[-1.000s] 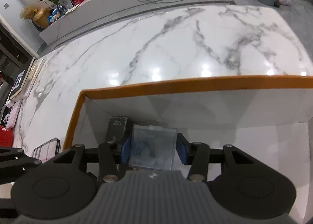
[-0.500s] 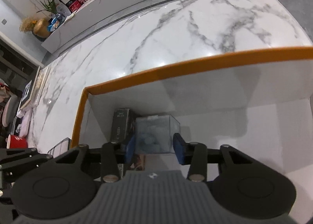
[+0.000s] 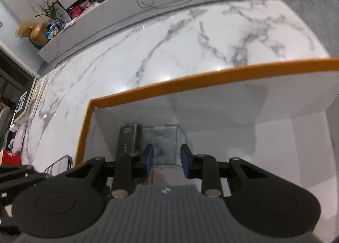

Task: Organize rigid objects
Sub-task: 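Withdraw both tools from the orange box back toward the item pile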

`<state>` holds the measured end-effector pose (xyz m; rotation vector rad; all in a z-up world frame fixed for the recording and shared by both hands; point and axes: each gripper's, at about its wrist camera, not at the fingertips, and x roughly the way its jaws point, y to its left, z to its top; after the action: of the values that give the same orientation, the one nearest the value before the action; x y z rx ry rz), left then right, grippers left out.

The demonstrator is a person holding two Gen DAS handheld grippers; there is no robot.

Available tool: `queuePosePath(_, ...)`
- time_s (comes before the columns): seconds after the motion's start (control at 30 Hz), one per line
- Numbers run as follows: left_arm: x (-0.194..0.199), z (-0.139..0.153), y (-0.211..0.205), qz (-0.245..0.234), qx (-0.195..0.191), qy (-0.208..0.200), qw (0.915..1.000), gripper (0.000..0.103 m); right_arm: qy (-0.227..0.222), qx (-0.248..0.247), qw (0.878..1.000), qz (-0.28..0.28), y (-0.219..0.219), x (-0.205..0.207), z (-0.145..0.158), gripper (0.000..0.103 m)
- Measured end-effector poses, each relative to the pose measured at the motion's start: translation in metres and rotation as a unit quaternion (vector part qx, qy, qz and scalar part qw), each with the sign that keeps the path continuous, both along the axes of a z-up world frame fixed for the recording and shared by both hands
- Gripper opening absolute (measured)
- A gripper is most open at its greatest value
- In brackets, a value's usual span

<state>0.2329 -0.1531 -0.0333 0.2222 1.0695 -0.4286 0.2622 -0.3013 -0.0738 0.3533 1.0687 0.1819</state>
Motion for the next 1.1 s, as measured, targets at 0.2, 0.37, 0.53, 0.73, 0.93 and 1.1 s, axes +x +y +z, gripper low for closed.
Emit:
queuePosePath(0.2,-0.015,0.021,0.013,0.000,-0.024,-0.021,0.9995,0.023,-0.073,-0.053,0.996,0.025,0.004,-0.032,0.032,0.030)
queuePosePath(0.37,-0.044,0.043,0.029,-0.014,-0.027,-0.071,0.9970,0.024,-0.128,-0.070,0.988,0.048,0.011,-0.065,0.056,0.037)
queuePosePath(0.53,-0.070,0.058,0.057,-0.005,-0.036,-0.102,0.9941,0.026,-0.182,-0.077,0.976,0.088,0.033,-0.098,0.072,0.044)
queuePosePath(0.73,-0.089,0.064,0.112,0.037,-0.035,-0.095,0.9942,0.028,-0.261,-0.075,0.948,0.165,0.076,-0.137,0.086,0.058)
queuePosePath(0.93,-0.110,0.057,0.168,0.083,-0.034,-0.079,0.9928,0.028,-0.230,-0.052,0.946,0.221,0.124,-0.144,0.080,0.056)
queuePosePath(1.1,-0.118,0.037,0.192,0.074,-0.042,-0.076,0.9934,0.028,-0.204,-0.073,0.943,0.254,0.162,-0.143,0.062,0.054)
